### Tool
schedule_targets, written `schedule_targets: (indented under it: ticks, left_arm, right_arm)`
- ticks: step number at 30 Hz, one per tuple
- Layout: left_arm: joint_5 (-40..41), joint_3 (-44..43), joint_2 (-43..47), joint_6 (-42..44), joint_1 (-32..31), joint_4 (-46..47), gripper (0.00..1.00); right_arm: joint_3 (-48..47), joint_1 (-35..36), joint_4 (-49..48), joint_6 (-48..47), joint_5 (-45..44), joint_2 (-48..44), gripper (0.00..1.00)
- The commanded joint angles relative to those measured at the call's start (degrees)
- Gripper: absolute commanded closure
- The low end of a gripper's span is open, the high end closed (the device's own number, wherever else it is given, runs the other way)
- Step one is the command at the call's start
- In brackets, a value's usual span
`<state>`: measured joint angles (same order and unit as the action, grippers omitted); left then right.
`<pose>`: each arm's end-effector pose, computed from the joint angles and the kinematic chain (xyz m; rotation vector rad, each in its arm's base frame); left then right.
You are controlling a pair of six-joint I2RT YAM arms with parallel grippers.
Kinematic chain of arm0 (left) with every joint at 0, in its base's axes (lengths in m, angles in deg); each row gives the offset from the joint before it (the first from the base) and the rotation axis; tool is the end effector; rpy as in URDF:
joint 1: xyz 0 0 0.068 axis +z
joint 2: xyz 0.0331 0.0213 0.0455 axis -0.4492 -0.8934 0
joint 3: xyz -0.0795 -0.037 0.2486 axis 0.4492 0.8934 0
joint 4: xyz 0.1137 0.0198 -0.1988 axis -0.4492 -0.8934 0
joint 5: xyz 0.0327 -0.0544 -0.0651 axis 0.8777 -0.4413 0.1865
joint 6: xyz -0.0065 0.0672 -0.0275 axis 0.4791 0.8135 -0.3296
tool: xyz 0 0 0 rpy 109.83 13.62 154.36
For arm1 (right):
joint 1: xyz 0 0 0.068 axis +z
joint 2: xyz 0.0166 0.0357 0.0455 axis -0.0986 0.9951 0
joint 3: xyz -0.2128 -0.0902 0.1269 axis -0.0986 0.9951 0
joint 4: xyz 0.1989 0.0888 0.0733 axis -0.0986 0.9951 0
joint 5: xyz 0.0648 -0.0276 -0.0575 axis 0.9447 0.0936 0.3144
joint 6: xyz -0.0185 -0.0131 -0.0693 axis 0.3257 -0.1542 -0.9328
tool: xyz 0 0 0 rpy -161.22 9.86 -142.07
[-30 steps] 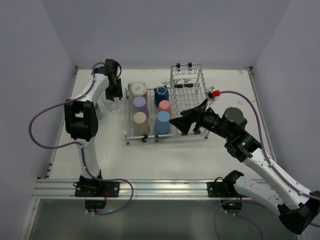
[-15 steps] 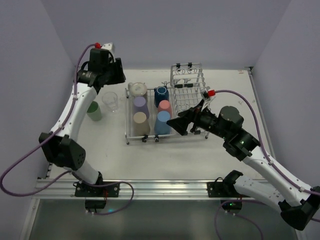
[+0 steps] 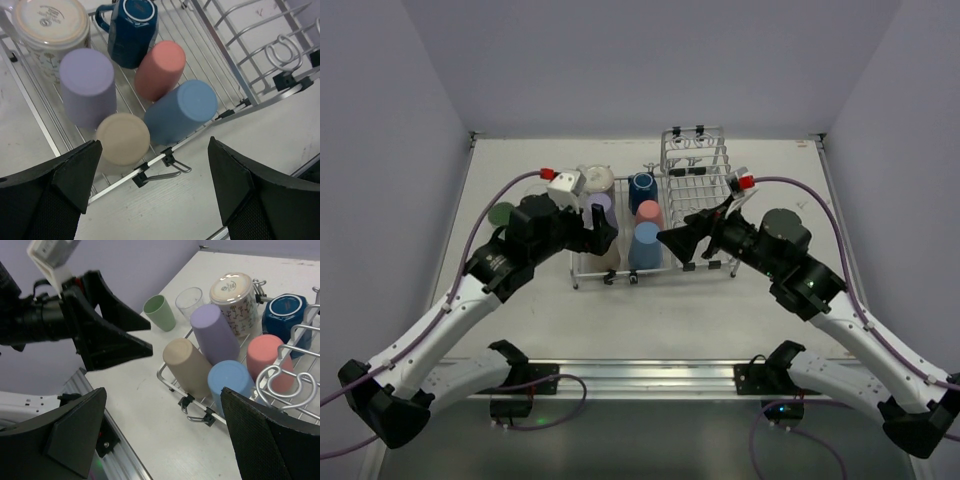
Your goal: Unload the cups from the dish rack
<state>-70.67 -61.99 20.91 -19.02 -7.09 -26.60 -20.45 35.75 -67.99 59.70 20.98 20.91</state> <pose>0.1770 -0.1187 0.3413 0.2101 2.0166 -0.6335 0.1426 0.1403 0.3728 -0.3590 1.7153 1.0466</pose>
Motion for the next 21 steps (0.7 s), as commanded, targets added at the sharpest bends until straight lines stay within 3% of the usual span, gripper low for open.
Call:
schedule_targets:
  ticks: [1,7,18,21]
  left_arm:
    - [5.2,4.3,2.1,-1.3,-2.5,5.9,0.05]
    - [11.3,11.6,1.6,-3.4,-4.2,12.4,0.02]
    - [15.2,12.8,-8.8,-1.4,-4.7,19.1,0.01]
    - [16.4,13.3,-10.0,-1.3,-4.8,19.5,0.05]
  right_arm:
    - [-2.3,0.2,0.8,-2.0,-3.3,-3.3,0.01]
    - [-2.0,0.2,0.8,-1.6,-3.6,-3.1,0.01]
    - [-1.8,0.2,0.8,-1.8,-2.8,-1.0,0.01]
    - [-1.7,0.3,0.9,-1.9,-3.0,-1.1,0.01]
